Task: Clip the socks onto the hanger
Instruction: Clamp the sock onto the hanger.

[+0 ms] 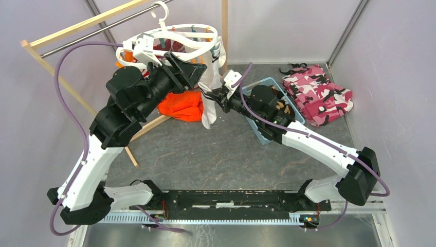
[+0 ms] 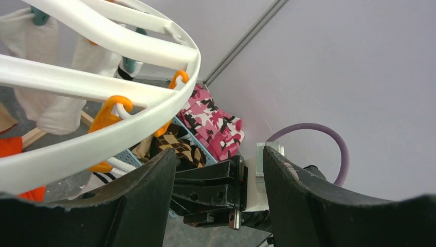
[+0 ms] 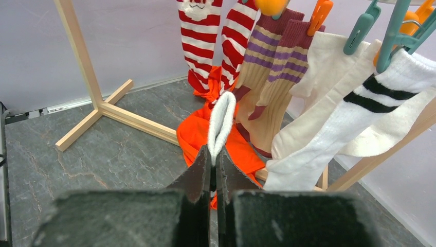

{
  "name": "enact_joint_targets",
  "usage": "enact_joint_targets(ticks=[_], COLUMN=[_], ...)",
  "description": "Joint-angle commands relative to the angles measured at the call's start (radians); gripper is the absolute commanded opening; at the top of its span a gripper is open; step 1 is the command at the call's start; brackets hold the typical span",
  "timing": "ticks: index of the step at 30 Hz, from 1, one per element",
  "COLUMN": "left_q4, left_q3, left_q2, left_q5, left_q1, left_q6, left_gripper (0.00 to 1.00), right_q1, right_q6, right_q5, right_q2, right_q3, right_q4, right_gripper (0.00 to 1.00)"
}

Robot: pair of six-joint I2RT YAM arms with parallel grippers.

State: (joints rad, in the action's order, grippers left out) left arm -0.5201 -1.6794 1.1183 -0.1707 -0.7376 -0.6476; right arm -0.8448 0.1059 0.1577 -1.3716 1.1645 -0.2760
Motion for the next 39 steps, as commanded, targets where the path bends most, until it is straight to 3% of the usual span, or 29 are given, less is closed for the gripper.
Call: enact_joint_targets(ticks=[1, 26, 39], left_q4=[-0.092, -0.429, -0.436], left_q3=[-0.089, -0.336, -0.335], left_q2=[0.030, 0.145, 0.169], left_q5=[-0.081, -0.297, -0.384], left_q1=[-0.012, -0.077, -0.078], left_q6=[-0.020, 0.062, 0.098], left_gripper=[0.69, 0.70, 0.66], right_q1=[0.008, 0.021, 0.021], right_q6=[-0.021, -0.035, -0.038], right_q5=[0.013, 0.020, 0.019], right_q2=[0.020, 0.000, -0.003], right_q3=[0.016, 0.035, 0.040], right_q4=[-0.044, -0.039, -0.042], right_gripper=[0.00, 0.00, 0.00])
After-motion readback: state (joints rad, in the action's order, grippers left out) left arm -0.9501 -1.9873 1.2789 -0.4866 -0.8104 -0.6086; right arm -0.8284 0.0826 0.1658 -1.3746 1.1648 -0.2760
